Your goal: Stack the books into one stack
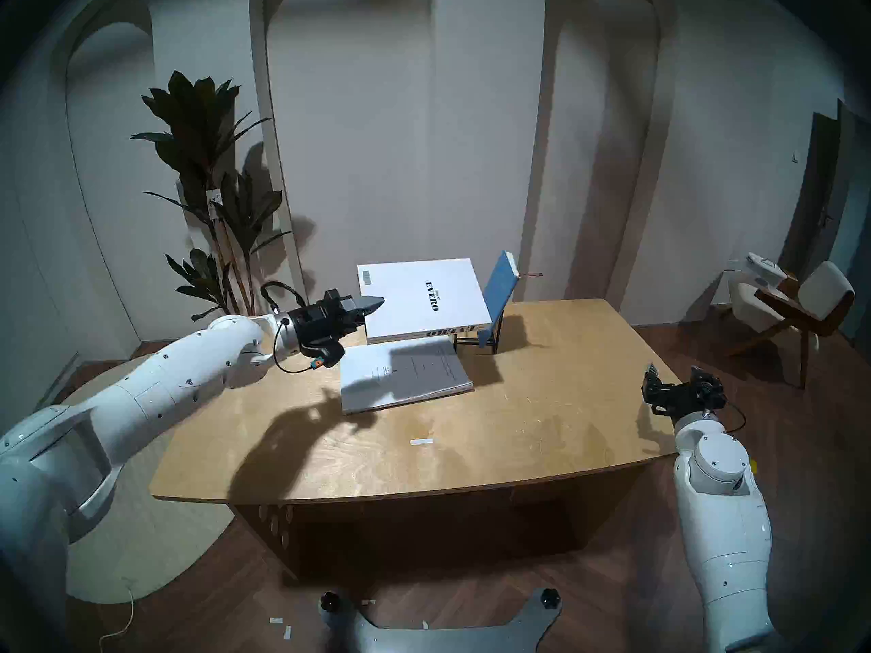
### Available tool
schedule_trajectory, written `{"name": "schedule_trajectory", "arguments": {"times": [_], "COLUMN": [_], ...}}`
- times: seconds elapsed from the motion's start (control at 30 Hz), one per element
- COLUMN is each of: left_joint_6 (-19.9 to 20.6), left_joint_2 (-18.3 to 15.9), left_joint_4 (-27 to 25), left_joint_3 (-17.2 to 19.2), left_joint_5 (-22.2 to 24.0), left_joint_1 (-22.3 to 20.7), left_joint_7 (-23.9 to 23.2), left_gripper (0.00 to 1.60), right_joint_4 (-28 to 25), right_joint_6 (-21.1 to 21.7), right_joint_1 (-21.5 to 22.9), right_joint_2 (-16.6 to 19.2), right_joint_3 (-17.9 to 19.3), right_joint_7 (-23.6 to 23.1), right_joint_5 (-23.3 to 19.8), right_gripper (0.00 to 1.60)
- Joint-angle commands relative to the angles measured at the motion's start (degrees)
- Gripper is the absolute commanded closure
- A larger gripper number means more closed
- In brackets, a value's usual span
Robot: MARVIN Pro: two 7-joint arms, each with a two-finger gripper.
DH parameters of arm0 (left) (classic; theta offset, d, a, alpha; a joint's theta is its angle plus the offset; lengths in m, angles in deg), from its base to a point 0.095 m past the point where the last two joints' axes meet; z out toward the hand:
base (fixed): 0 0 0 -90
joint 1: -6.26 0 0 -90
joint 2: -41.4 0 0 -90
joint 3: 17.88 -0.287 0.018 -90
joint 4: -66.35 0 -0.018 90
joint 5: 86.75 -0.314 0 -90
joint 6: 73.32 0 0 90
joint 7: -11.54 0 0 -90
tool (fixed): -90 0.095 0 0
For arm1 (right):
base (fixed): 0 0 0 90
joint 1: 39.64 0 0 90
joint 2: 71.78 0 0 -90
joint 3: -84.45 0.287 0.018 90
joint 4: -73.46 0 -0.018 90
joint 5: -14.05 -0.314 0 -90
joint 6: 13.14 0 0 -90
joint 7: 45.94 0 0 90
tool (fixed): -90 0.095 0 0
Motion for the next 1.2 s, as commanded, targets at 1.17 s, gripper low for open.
{"name": "schedule_trajectory", "arguments": {"times": [1.17], "left_joint_6": [-12.24], "left_joint_2": [7.58], "left_joint_4": [19.00], "left_joint_3": [-7.17], "left_joint_5": [2.14], "left_joint_1": [-7.70], "left_joint_7": [-21.72], "left_gripper": [1.60], "right_joint_4": [-2.83], "right_joint_6": [-0.83], "right_joint_1": [-0.38], "right_joint_2": [-1.02], "right_joint_3": [0.50], "right_joint_7": [0.60], "right_joint_5": [0.26], "right_gripper": [0.00]}}
